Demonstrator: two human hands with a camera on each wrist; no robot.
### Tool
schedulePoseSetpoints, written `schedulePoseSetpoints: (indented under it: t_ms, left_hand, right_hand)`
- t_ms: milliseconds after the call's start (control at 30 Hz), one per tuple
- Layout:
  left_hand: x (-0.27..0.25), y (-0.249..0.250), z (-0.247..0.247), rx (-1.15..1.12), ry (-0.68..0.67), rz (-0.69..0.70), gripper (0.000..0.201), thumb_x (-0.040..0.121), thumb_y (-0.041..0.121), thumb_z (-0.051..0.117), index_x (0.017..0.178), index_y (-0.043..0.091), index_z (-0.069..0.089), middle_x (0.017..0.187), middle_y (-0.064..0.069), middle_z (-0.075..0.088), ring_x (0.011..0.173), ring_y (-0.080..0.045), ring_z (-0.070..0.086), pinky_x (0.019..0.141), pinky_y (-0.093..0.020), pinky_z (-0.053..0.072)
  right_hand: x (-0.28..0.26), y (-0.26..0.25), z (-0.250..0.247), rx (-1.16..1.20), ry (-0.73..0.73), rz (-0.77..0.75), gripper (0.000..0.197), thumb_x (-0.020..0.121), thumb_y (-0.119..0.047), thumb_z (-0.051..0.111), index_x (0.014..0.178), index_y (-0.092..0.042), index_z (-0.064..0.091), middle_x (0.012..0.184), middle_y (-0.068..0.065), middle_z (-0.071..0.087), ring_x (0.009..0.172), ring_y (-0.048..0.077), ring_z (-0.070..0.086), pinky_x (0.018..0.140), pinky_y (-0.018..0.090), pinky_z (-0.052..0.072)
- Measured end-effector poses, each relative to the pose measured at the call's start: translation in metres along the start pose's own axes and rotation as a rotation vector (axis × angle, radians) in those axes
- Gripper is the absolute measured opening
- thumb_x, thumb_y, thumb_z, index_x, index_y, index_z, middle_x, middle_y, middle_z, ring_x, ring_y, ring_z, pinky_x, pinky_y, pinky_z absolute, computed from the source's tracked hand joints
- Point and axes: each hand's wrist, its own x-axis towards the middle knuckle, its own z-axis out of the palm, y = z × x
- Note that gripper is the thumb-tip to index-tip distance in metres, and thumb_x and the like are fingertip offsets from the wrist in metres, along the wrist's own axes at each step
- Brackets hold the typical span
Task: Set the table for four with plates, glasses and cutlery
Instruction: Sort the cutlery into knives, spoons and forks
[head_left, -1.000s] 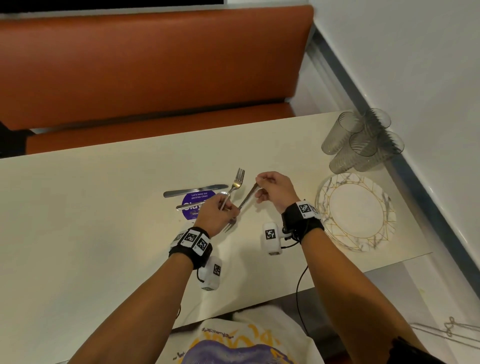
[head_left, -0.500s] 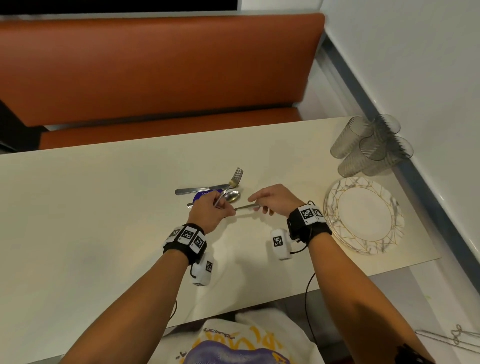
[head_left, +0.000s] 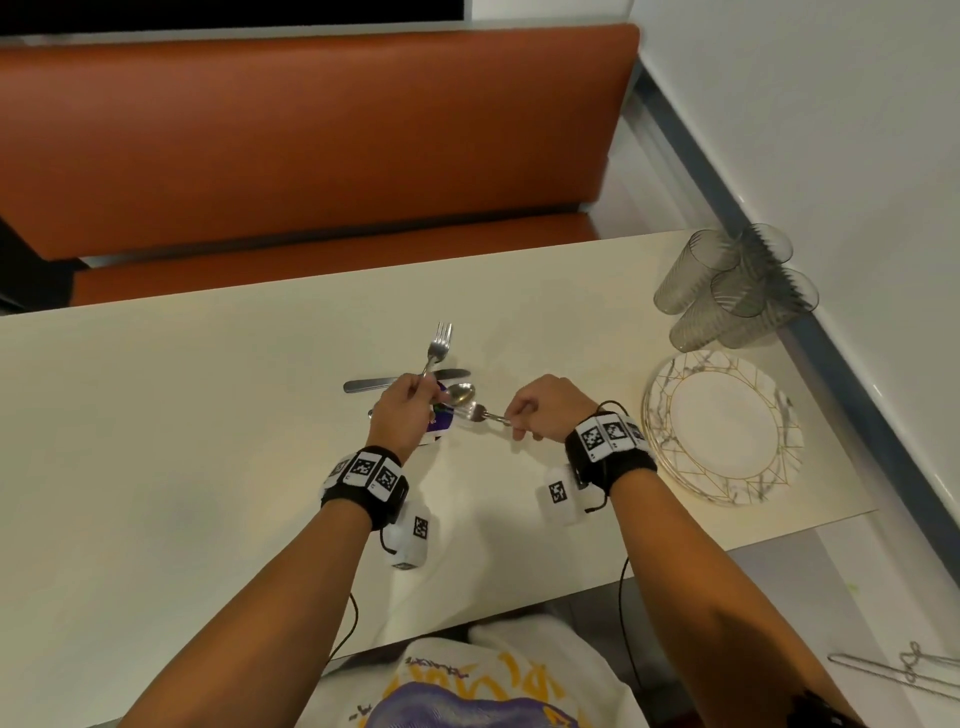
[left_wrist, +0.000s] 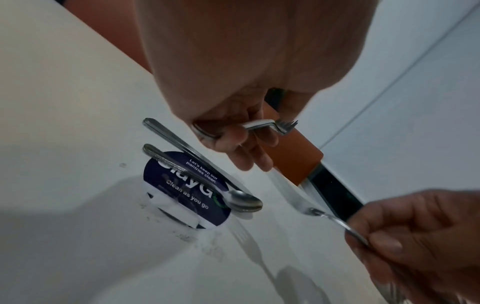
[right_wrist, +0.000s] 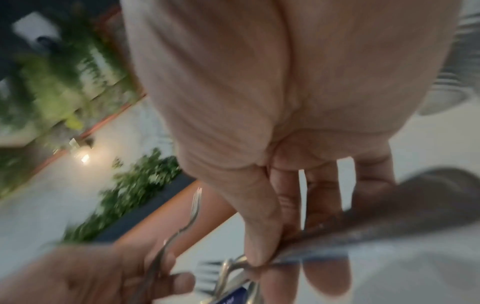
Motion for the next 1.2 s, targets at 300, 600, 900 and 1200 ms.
schedulePoseSetpoints:
  t_ms: [300,600,900,1200]
  left_hand:
    - [-0.004,0.006,0.030,-0.067,-0.098,-0.042,0.027,0.110,0.013,0.039,0.105,0.008,0.065,0.085,-0.006,0.075,0.056,-0.008,0.061,0.045,-0.021,0.040]
    - [-0.011,0.009,0.040,-0.237,-0.204,-0.146,0.025,0.109,0.015,0.040,0.104,0.007,0.063,0.072,-0.009,0.066,0.047,-0.019,0.053,0.046,-0.028,0.032]
    - [-0.008,0.006,0.037,-0.263,-0.231,-0.185,0.027,0.105,0.016,0.042,0.104,0.010,0.069,0.065,-0.004,0.057,0.046,-0.015,0.041,0.045,-0.025,0.025]
    - [-0.005,0.007,0.032,-0.297,-0.281,-0.211,0.032,0.099,0.024,0.049,0.108,0.009,0.076,0.068,-0.005,0.060,0.046,-0.016,0.045,0.049,-0.029,0.025]
  right_hand:
    - [0.006,-0.012,0.016,0.546,0.106,-0.035,0.009,0.085,-0.010,0.076,0.087,-0.015,0.069,0.080,0.008,0.077,0.077,0.021,0.075,0.065,0.030,0.051]
    - [0.025,-0.022,0.028,0.569,0.246,0.036,0.013,0.080,-0.019,0.084,0.089,-0.013,0.078,0.082,0.000,0.076,0.066,0.008,0.064,0.068,0.024,0.052]
    - [0.031,-0.021,0.007,0.712,0.479,0.135,0.022,0.090,-0.020,0.073,0.108,-0.012,0.063,0.077,0.005,0.077,0.058,0.015,0.072,0.056,0.029,0.057]
    - [0.036,-0.023,0.007,0.613,0.488,0.079,0.025,0.087,-0.017,0.073,0.110,-0.020,0.065,0.081,0.001,0.077,0.060,0.015,0.073,0.059,0.033,0.062]
